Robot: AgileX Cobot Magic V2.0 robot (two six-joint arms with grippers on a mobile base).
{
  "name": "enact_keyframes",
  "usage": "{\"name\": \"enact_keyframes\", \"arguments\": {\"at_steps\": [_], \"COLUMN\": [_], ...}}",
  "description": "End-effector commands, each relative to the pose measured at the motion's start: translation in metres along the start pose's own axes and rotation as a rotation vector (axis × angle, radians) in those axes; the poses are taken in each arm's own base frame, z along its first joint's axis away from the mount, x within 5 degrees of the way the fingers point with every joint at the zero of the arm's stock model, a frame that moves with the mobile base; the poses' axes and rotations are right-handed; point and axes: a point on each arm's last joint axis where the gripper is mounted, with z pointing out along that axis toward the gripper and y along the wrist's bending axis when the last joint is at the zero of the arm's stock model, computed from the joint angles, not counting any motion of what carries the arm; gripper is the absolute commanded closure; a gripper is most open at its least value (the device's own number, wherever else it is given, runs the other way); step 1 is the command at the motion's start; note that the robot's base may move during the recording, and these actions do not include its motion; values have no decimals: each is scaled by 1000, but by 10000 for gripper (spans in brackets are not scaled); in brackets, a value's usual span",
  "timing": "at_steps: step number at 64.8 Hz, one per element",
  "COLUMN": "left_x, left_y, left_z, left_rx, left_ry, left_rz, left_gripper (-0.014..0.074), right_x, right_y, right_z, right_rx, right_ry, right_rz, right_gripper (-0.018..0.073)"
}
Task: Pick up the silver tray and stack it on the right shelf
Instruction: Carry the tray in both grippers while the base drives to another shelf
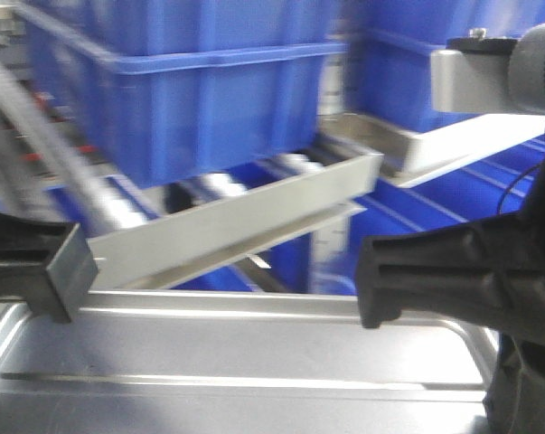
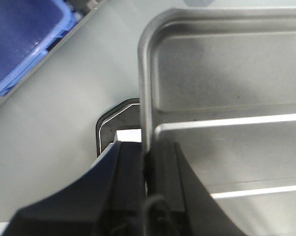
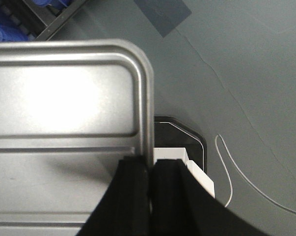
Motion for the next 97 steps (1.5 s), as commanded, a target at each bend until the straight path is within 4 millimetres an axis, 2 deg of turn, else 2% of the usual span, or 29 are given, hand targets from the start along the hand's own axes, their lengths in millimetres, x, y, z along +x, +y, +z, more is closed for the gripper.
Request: {"name": "enact_keyframes", "arguments": {"at_steps": [1,97], "left_x": [0,1], "left_y": [1,3], "left_z": [-9,-9], "left_rx": [-8,-28], "left_ry": [-8,4], "left_rz": [39,39], "left_gripper": [697,697], "right_x": [-9,-9], "right_y": [-1,-1], "right_z": [-11,-11], "right_rx": [-10,-3], "right_ry": [-68,-66], "right_rz": [-29,-28], "right_gripper": [503,503]}}
